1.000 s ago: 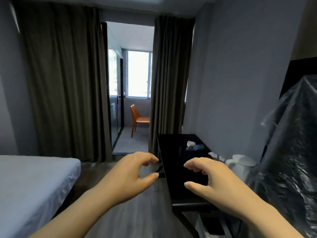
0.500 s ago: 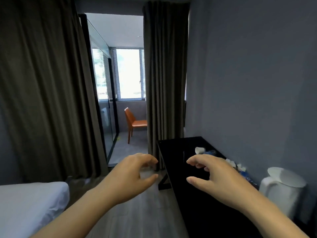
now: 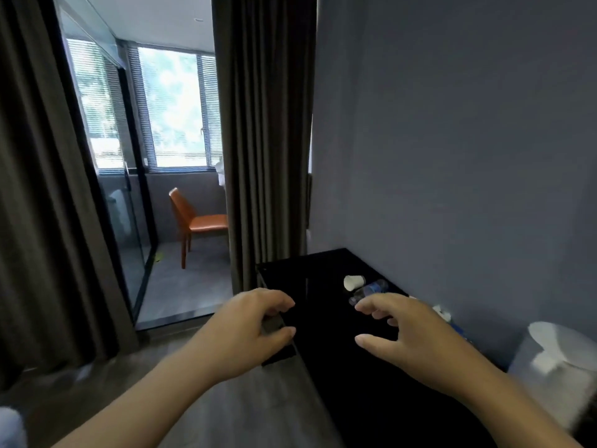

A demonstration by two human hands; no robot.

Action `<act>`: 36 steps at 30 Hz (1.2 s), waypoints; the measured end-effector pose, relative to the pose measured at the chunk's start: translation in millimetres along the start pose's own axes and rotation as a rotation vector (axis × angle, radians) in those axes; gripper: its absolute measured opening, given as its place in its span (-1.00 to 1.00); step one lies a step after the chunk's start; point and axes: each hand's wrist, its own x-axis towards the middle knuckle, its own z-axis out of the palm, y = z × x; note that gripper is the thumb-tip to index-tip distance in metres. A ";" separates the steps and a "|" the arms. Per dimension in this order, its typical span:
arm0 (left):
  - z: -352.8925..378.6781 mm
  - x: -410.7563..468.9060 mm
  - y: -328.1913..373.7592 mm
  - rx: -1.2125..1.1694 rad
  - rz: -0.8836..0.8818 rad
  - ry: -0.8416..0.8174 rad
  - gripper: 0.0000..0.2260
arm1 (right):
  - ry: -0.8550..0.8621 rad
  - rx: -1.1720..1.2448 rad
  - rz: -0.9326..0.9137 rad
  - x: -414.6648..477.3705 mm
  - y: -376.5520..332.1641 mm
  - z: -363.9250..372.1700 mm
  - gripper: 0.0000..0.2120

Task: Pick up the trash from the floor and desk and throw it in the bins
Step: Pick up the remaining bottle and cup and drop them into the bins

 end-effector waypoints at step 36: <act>184.4 511.6 -209.5 -0.195 0.430 -0.506 -0.66 | 0.180 0.024 0.788 301.0 252.7 104.4 -0.71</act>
